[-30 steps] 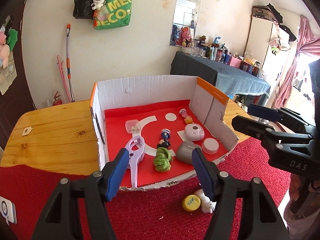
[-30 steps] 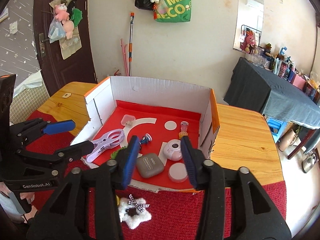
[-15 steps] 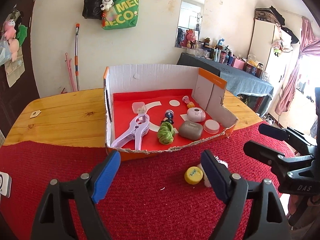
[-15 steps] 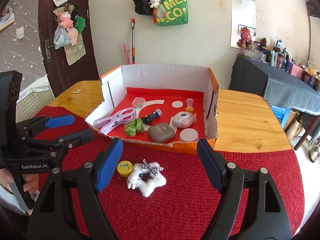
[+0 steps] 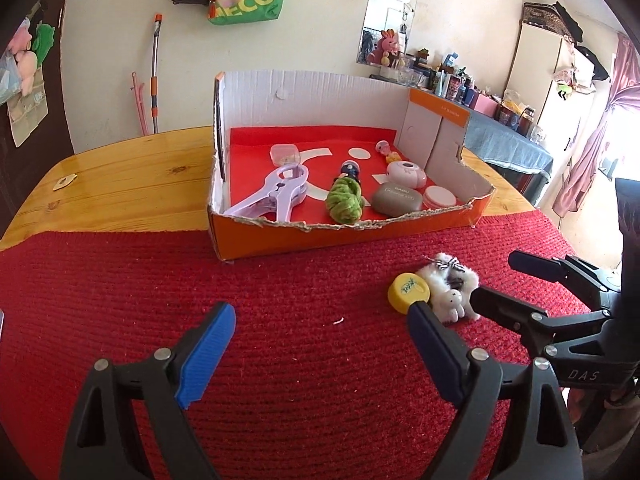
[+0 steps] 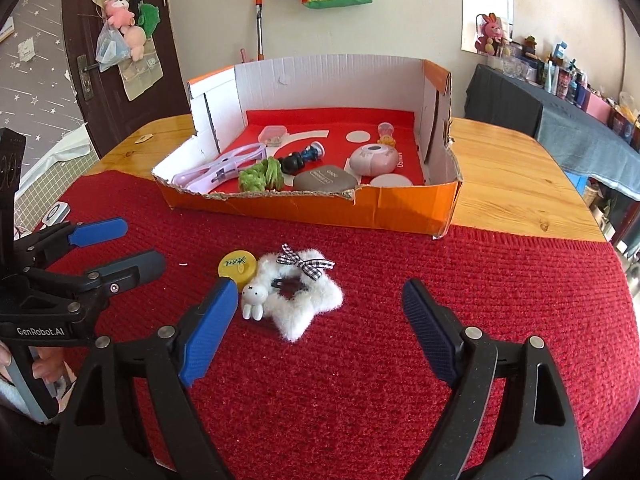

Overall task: Organize objects
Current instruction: 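Withdraw both tools from the box toward the yellow tin and white plush, then grasp the yellow tin with the left tool while the right tool grasps the white star plush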

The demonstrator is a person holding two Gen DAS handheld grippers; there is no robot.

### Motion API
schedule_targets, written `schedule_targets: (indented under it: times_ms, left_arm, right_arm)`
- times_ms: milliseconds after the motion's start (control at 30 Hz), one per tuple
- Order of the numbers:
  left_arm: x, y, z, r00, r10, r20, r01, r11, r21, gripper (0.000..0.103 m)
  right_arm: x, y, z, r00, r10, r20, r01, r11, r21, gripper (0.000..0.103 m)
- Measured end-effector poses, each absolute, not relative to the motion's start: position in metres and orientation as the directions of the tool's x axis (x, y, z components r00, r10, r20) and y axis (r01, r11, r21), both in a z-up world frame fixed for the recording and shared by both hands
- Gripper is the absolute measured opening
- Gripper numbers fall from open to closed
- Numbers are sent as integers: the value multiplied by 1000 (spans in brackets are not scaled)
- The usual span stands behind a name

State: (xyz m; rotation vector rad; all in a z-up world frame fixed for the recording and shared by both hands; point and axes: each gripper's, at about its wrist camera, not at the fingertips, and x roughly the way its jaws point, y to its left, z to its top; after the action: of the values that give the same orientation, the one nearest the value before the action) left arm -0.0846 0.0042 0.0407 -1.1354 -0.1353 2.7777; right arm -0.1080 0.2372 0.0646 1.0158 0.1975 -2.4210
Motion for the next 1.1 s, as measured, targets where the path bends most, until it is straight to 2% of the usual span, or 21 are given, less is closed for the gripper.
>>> schedule_targets:
  times_ms: [233,367,633,967,1100]
  left_arm:
    - [-87,2,38,-695,171,-699,-110,-985,-132,93]
    - [-89,0,37,-688,176,-704,-111,-984,-138,93]
    - [-97,4,36,-665,197,-720,-134,-980,-144,93]
    - [-115,30,30,-614,257,-746,-248,-961,-126,93]
    - [-123,35,26,-587,286,-757,-276,-950,-145,87]
  right_arm:
    - [-115,222,51,-532,-385,-754,530,-846,58,84]
    - [-118,211,42,-525,-321,-788,533,-846,-10,84]
    - [-128,234,40,-541,-295,-788,470,-882,8,84]
    - [-138,247,45,-486,-368,-792,561,-827,40,84]
    - [-140,243,43,-475,-370,-799,591,-806,22,84]
